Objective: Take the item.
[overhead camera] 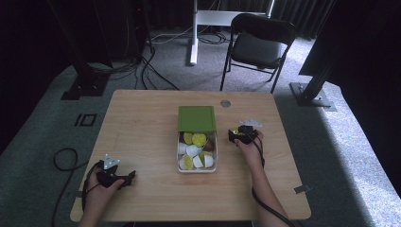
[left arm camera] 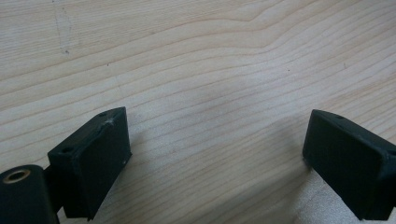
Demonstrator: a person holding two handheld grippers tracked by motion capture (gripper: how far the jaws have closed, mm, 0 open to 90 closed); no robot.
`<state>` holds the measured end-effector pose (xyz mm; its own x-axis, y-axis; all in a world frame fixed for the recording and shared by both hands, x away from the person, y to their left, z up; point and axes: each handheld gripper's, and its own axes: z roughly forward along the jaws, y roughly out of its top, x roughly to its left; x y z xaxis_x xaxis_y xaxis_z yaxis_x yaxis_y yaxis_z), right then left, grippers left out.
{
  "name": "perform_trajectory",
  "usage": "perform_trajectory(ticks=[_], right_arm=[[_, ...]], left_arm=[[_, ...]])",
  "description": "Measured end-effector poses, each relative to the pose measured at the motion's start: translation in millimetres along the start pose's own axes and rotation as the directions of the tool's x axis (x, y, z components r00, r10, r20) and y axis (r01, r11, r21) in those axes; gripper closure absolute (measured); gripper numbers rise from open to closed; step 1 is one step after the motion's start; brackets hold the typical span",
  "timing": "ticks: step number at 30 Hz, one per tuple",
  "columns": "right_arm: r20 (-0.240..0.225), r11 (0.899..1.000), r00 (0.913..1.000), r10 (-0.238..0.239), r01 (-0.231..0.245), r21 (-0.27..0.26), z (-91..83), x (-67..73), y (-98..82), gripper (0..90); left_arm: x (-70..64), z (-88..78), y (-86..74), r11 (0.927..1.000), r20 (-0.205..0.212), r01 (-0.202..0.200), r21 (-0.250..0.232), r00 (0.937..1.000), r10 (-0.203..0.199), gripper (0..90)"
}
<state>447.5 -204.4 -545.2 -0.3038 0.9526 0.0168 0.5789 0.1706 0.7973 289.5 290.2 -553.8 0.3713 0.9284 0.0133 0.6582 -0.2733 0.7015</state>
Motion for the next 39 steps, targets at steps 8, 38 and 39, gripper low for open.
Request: perform_trajectory(ticks=[8, 38, 39], right_arm=[[-0.025, 0.999, 0.999, -0.038, 0.037, -0.031, -15.5, 2.3, 4.3, 13.2], [-0.264, 0.976, 0.9395, -0.219, 0.204, -0.08, -80.7, -4.9, -38.7, 14.6], [-0.275, 0.973, 0.9341, -0.228, 0.214, -0.081, -82.4, -4.4, -41.0, 14.7]], left_arm=[[0.0, 0.0, 0.0, 1.0, 0.0, 0.0, 0.0, 1.0, 0.0, 8.6], [0.0, 0.0, 0.0, 1.0, 0.0, 0.0, 0.0, 1.0, 0.0, 8.6], [0.0, 0.0, 0.0, 1.0, 0.0, 0.0, 0.0, 1.0, 0.0, 8.6]])
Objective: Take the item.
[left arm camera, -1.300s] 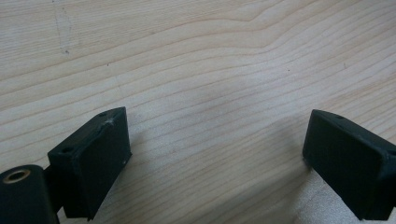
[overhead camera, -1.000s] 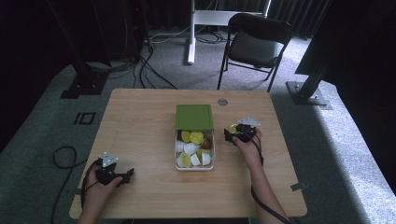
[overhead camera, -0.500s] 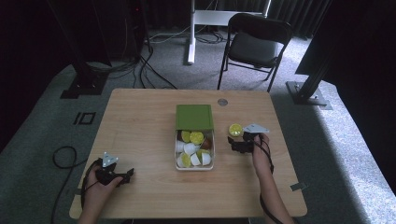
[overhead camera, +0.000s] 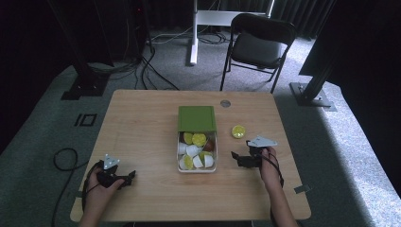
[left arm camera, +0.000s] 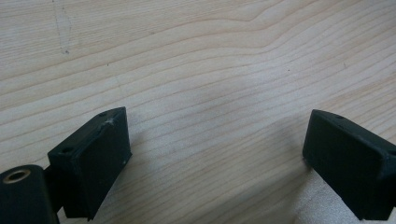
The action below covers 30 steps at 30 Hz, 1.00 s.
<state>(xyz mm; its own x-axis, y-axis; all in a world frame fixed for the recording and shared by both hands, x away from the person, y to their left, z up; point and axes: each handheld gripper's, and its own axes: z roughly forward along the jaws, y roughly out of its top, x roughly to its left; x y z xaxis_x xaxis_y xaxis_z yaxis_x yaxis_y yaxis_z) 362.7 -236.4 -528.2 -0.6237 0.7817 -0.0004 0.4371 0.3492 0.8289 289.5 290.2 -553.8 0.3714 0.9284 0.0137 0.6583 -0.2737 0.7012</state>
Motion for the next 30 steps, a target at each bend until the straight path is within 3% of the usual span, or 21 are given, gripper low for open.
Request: perform_trajectory(ticks=[7, 10, 13, 17, 21, 25, 26, 28, 30], right_arm=[[-0.076, 0.999, 0.9963, -0.042, 0.042, 0.002, -10.4, 6.7, -10.3, 14.6], [-0.112, 0.997, 0.9907, -0.078, 0.075, -0.028, -20.1, 6.2, -18.2, 21.3], [-0.144, 0.997, 0.987, -0.072, 0.067, -0.036, -23.9, 4.5, -22.2, 21.3], [-0.188, 0.994, 0.9763, -0.107, 0.109, 0.001, -28.9, 4.2, -34.0, 21.4], [-0.253, 0.985, 0.954, -0.16, 0.172, 0.025, -31.3, 9.3, -42.5, 21.4], [-0.339, 0.969, 0.9126, -0.228, 0.247, 0.012, -36.0, 17.0, -47.6, 21.4], [-0.339, 0.969, 0.9126, -0.228, 0.247, 0.012, -36.0, 17.0, -47.6, 21.4], [-0.381, 0.963, 0.8911, -0.247, 0.268, 0.002, -39.7, 19.6, -49.8, 21.4], [-0.398, 0.955, 0.8776, -0.268, 0.296, 0.011, -41.6, 21.3, -51.5, 21.3]], left_arm=[[0.0, 0.0, 0.0, 1.0, 0.0, 0.0, 0.0, 1.0, 0.0, 8.6], [0.0, 0.0, 0.0, 1.0, 0.0, 0.0, 0.0, 1.0, 0.0, 8.6], [-0.1, 0.0, 0.0, 1.0, 0.0, 0.001, 0.0, 1.0, -0.001, 8.6], [0.0, 0.0, 0.0, 1.0, 0.0, 0.001, 0.0, 1.0, -0.001, 8.6], [-0.1, 0.1, 0.0, 1.0, 0.0, 0.001, -0.001, 1.0, -0.001, 8.6], [0.0, 0.0, 0.0, 1.0, 0.0, -0.001, 0.001, 1.0, 0.001, 8.6], [0.0, 0.0, 0.0, 1.0, 0.0, -0.001, 0.001, 1.0, 0.001, 8.6], [0.0, 0.0, 0.0, 1.0, 0.0, 0.0, 0.0, 1.0, 0.0, 8.6], [0.0, 0.0, 0.0, 1.0, 0.0, 0.0, 0.001, 1.0, 0.0, 8.6]])
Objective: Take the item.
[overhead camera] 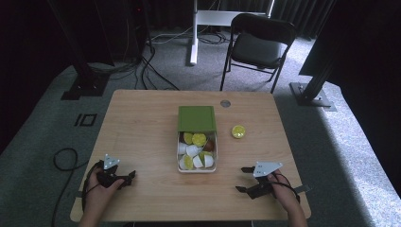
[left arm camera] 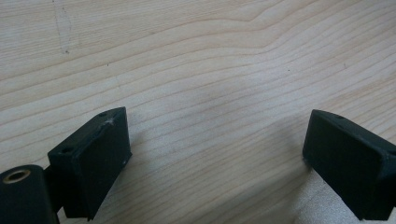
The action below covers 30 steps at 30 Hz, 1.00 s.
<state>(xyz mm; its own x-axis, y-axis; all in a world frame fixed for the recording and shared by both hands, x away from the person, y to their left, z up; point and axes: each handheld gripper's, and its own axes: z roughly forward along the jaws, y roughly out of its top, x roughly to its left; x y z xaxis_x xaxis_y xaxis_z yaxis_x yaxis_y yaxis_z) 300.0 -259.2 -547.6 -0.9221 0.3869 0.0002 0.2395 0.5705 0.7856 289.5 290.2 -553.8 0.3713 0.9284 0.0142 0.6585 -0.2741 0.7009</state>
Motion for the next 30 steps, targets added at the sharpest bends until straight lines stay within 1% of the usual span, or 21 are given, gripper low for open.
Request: perform_trajectory(ticks=[1, 2, 7, 9, 12, 13, 15, 16, 17, 19, 21, 22, 23, 24, 25, 26, 27, 28, 30], right_arm=[[-0.009, 1.0, 0.9998, -0.019, 0.019, 0.01, -0.6, 1.2, -0.7, 21.3], [-0.018, 1.0, 0.9996, -0.024, 0.024, 0.02, -1.4, 2.4, -1.4, 21.1], [-0.034, 0.997, 0.9968, -0.072, 0.073, 0.018, -12.2, 4.0, -5.6, 21.1], [-0.031, 0.996, 0.996, -0.084, 0.085, 0.022, -16.2, 4.1, -7.2, 21.1], [-0.03, 0.996, 0.9957, -0.088, 0.089, 0.016, -19.8, 3.7, -9.7, 21.0], [-0.032, 0.996, 0.9961, -0.082, 0.083, 0.014, -20.4, 3.4, -10.9, 20.8], [-0.028, 0.996, 0.9959, -0.086, 0.086, 0.022, -20.6, 2.9, -13.3, 20.8], [-0.025, 0.995, 0.9959, -0.088, 0.088, 0.036, -19.6, 3.0, -15.0, 20.8], [-0.025, 0.995, 0.9959, -0.088, 0.088, 0.036, -19.6, 3.0, -15.0, 20.8], [-0.041, 0.995, 0.9952, -0.089, 0.091, 0.051, -19.4, 2.9, -15.6, 20.7], [-0.049, 0.995, 0.9946, -0.091, 0.093, 0.045, -19.0, 2.7, -16.7, 19.5], [-0.044, 0.994, 0.9948, -0.091, 0.093, 0.048, -18.7, 2.9, -17.5, 18.9], [-0.035, 0.993, 0.995, -0.094, 0.096, 0.072, -17.4, 2.3, -20.2, 18.7], [-0.026, 0.99, 0.9938, -0.108, 0.11, 0.086, -16.3, 1.9, -21.8, 17.3], [-0.019, 0.99, 0.9942, -0.106, 0.107, 0.09, -15.3, 1.7, -23.1, 14.2], [-0.019, 0.99, 0.9942, -0.106, 0.107, 0.09, -15.3, 1.7, -23.1, 14.2], [-0.026, 0.993, 0.9966, -0.079, 0.081, 0.085, -14.1, 1.2, -24.8, 12.8], [-0.072, 0.993, 0.9949, -0.071, 0.077, 0.088, -13.1, 0.8, -25.6, 12.7], [-0.07, 0.993, 0.9953, -0.067, 0.073, 0.088, -12.5, 1.0, -25.2, 12.6]], left_arm=[[0.0, 0.0, 0.0, 1.0, 0.0, 0.0, 0.0, 1.0, 0.0, 8.6], [0.0, 0.0, 0.0, 1.0, 0.0, 0.0, 0.0, 1.0, 0.0, 8.5], [0.1, 0.0, 0.0, 1.0, 0.0, 0.0, 0.0, 1.0, 0.0, 8.6], [0.0, 0.0, 0.0, 1.0, 0.0, 0.0, 0.0, 1.0, 0.0, 8.6], [0.1, 0.0, 0.0, 1.0, 0.0, 0.0, 0.0, 1.0, 0.0, 8.6], [0.0, 0.0, 0.0, 1.0, 0.0, 0.0, 0.0, 1.0, 0.0, 8.6], [0.1, -0.1, 0.0, 1.0, 0.0, -0.001, 0.001, 1.0, 0.001, 8.6], [0.1, 0.0, 0.0, 1.0, 0.0, 0.0, 0.001, 1.0, 0.0, 8.5], [0.1, 0.0, 0.0, 1.0, 0.0, 0.0, 0.001, 1.0, 0.0, 8.6], [0.0, 0.0, 0.0, 1.0, 0.0, 0.0, 0.001, 1.0, 0.0, 8.6], [0.1, 0.0, 0.0, 1.0, 0.0, 0.0, 0.001, 1.0, 0.0, 8.6], [0.0, 0.0, 0.0, 1.0, 0.0, 0.0, 0.001, 1.0, 0.0, 8.6], [0.1, -0.1, 0.0, 1.0, 0.0, -0.001, 0.001, 1.0, 0.001, 8.6], [0.1, -0.1, 0.0, 1.0, 0.0, -0.001, 0.001, 1.0, 0.001, 8.6], [0.1, -0.1, 0.0, 1.0, 0.0, -0.001, 0.001, 1.0, 0.001, 8.6], [0.1, -0.1, 0.0, 1.0, 0.0, -0.001, 0.001, 1.0, 0.001, 8.6], [0.1, 0.0, 0.0, 1.0, 0.0, 0.0, 0.001, 1.0, 0.0, 8.6], [0.1, 0.0, 0.0, 1.0, 0.0, 0.0, 0.0, 1.0, 0.0, 8.6], [0.1, -0.1, 0.0, 1.0, 0.0, -0.001, 0.001, 1.0, 0.001, 8.5]])
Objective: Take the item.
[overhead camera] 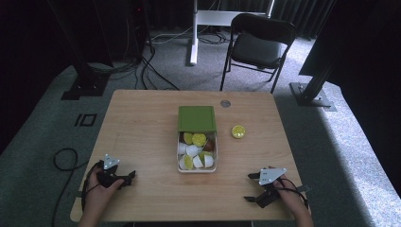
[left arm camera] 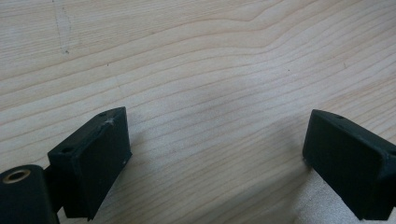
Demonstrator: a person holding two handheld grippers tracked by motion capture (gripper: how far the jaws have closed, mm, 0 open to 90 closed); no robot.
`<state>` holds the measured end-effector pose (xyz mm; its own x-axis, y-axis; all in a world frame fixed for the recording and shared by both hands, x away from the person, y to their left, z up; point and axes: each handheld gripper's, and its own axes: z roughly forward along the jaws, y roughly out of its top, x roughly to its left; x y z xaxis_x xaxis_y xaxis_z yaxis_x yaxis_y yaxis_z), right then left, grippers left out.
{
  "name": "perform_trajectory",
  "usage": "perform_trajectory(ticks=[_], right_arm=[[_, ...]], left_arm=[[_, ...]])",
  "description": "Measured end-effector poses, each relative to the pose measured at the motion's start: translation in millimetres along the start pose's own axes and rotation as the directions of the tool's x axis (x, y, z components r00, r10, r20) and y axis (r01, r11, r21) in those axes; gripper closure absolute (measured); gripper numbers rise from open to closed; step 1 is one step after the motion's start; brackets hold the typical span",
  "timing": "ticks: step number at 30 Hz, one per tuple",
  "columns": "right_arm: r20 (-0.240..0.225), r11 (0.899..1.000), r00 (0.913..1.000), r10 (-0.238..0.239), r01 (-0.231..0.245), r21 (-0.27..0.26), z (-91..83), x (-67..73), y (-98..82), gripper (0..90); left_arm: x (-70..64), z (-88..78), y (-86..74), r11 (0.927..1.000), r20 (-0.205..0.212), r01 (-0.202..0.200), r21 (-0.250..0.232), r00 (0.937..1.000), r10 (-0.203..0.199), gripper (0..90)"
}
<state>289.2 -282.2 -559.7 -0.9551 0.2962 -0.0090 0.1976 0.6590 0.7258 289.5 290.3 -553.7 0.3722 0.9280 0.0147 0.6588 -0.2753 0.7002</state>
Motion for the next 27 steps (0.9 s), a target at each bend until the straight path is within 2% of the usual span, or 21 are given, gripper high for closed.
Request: perform_trajectory(ticks=[5, 27], right_arm=[[0.017, 1.0, 0.9995, 0.027, -0.027, -0.002, -0.1, -1.6, -0.1, 12.6], [0.027, 1.0, 0.9993, 0.026, -0.026, 0.002, 0.4, -1.3, 0.1, 11.5]], left_arm=[[-0.1, 0.0, 0.0, 1.0, 0.0, 0.0, 0.0, 1.0, 0.0, 8.6], [-0.1, 0.0, 0.0, 1.0, 0.0, 0.0, 0.0, 1.0, 0.0, 8.6]])
